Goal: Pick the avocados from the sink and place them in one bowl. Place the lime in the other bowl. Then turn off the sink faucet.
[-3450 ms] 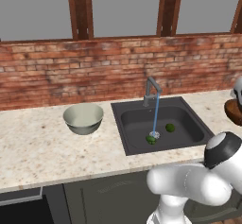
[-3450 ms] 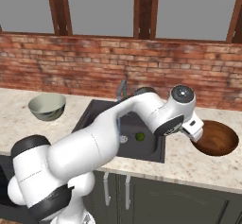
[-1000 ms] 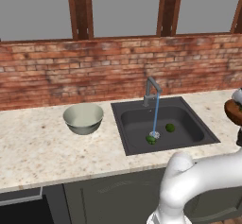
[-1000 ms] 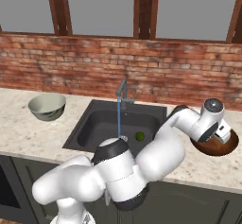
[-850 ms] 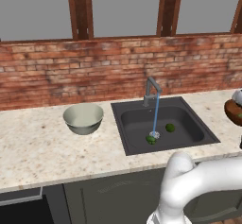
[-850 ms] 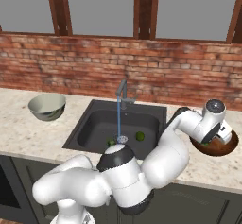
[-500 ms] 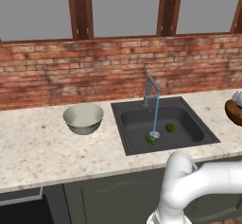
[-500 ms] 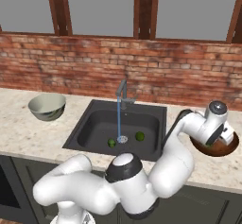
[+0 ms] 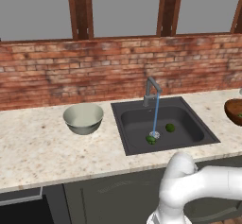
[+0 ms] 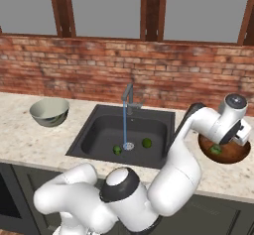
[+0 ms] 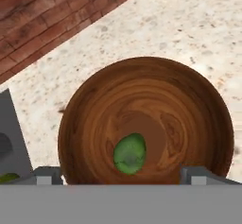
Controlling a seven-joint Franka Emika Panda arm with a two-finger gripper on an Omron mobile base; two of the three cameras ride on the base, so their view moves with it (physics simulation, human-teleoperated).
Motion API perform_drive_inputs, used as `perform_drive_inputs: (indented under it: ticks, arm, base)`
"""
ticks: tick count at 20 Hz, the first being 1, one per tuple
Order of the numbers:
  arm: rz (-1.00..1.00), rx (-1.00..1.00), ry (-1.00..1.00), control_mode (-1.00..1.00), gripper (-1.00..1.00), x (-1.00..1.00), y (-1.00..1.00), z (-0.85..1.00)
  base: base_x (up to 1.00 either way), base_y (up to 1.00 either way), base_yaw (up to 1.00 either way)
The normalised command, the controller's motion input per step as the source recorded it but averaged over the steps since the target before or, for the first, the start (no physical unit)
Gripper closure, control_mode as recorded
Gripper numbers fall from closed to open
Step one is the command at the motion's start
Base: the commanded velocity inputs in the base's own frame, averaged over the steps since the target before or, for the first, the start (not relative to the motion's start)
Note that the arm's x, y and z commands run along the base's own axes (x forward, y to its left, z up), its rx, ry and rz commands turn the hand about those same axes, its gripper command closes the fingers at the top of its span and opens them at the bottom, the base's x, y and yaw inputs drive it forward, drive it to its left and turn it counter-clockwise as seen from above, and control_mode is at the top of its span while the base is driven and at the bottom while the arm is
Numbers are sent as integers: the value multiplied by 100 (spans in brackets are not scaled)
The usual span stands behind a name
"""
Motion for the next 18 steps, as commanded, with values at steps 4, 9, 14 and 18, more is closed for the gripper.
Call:
perform_drive_inputs:
  ticks: [4,9,14,18]
  arm:
    - [9,-8,0,-100,-100,-39,82,3]
    - [12,-7,3,-100,-100,-11,95,21]
    - [13,-2,2,-100,-100,-15,89,20]
    - [10,0,0,-100,-100,-19,80,19]
  base:
    - [0,0,0]
    - [0,0,0]
    - [0,0,0]
    - [0,0,0]
